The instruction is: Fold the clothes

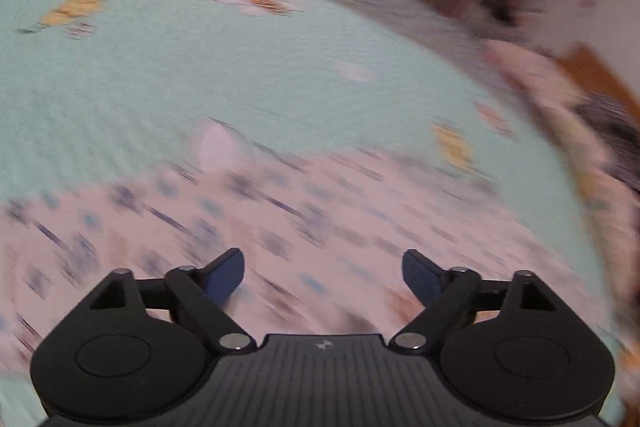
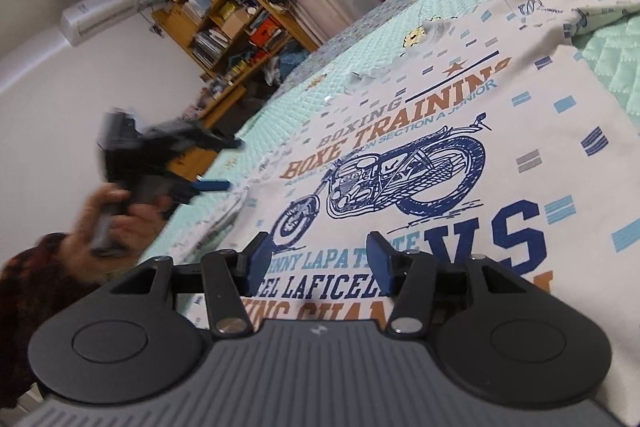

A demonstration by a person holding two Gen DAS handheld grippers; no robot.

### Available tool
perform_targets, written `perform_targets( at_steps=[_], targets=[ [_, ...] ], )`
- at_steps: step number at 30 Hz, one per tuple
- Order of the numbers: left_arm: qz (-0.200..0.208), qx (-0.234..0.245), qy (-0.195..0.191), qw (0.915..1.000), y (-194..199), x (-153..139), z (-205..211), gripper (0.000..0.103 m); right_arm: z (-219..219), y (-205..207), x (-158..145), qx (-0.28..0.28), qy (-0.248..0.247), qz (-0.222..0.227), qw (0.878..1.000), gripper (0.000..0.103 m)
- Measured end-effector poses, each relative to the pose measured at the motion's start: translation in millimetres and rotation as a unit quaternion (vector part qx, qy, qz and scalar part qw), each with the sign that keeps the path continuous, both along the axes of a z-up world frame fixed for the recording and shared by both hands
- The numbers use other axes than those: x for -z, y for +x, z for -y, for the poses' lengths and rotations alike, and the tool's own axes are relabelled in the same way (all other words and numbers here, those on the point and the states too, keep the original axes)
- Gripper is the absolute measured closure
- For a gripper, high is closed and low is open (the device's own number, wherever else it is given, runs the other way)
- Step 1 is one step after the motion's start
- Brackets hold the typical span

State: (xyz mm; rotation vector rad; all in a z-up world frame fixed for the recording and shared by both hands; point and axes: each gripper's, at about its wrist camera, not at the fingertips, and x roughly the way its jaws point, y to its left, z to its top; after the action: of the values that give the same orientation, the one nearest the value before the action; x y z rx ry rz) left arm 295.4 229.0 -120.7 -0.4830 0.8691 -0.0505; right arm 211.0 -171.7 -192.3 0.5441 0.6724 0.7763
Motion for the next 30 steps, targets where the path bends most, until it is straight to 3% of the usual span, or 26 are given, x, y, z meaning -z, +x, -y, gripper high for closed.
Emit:
perform_targets(
  at_steps=[1,3,4,6,9,12,14,16,17,18,20,22,24,25,27,29,30],
  targets=[
    [0.009,0.024,-0.011,0.9996,-9.4,-2.5,8.7,0.010,-1.8,-0.8,-1.9,0.001,-0.009,0.000,1.000,0.048],
    [-0.042,0.017,0.094,0.9945,-11.0,12.0,21.9,0.010,-3.4,-4.4,-9.5,0.011,-0.031,-0.001,0.999,0.048],
    [-0.074,-0.014,0.152,0.9855,-10.8,21.8,17.8,0.015,-3.7,-6.4,-14.3,0.017,-0.042,-0.001,0.999,0.048],
    [-0.079,-0.067,0.167,0.9806,-25.0,23.4,-7.8,0.019,0.3,-12.1,-27.8,0.034,-0.061,0.003,0.998,0.048],
    [-0.046,-0.078,0.091,0.9917,-61.0,0.8,-25.5,0.015,7.2,-27.7,-55.8,0.039,-0.092,0.040,0.994,0.048],
    [-0.016,-0.003,0.020,0.9997,-100.3,-12.0,9.1,0.009,11.5,-38.2,-66.3,0.033,-0.098,0.032,0.994,0.048],
    [-0.008,0.067,-0.023,0.9975,-128.0,-6.7,48.0,0.006,14.6,-45.4,-58.4,0.030,-0.104,0.014,0.994,0.048],
    [-0.037,0.109,0.003,0.9934,-153.0,12.2,88.7,0.006,15.4,-54.2,-48.2,0.025,-0.130,0.001,0.991,0.048],
    [-0.064,0.120,0.036,0.9901,-162.1,25.2,103.1,0.010,14.5,-60.0,-41.1,0.018,-0.163,0.001,0.986,0.048],
    [-0.066,0.116,0.068,0.9887,-172.1,33.2,108.2,0.012,15.3,-66.7,-33.0,0.016,-0.200,0.000,0.980,0.054],
    [-0.066,0.105,0.123,0.9847,-190.2,40.9,113.0,0.011,29.1,-82.6,-28.2,0.024,-0.210,0.001,0.977,0.059],
    [-0.053,0.089,0.113,0.9883,-201.1,27.0,106.2,0.014,38.3,-94.0,-36.8,0.035,-0.214,-0.005,0.976,0.059],
    [-0.023,0.084,0.102,0.9910,-212.0,8.4,102.9,0.014,44.1,-108.1,-49.3,0.041,-0.217,0.020,0.975,0.059],
    [-0.002,0.090,0.101,0.9908,-215.1,-1.8,107.1,0.010,46.2,-112.2,-52.3,0.041,-0.215,0.032,0.975,0.059],
    [-0.002,0.107,0.089,0.9902,-217.6,-1.4,115.6,0.002,46.7,-110.1,-42.5,0.037,-0.236,0.016,0.971,0.059],
    [-0.053,0.130,0.090,0.9859,-212.0,20.7,124.7,0.007,48.2,-108.3,-25.7,0.030,-0.263,-0.008,0.964,0.062],
    [-0.074,0.127,0.117,0.9821,-212.3,32.6,127.2,0.008,50.6,-111.1,-25.0,0.030,-0.262,0.002,0.965,0.064]
  ],
)
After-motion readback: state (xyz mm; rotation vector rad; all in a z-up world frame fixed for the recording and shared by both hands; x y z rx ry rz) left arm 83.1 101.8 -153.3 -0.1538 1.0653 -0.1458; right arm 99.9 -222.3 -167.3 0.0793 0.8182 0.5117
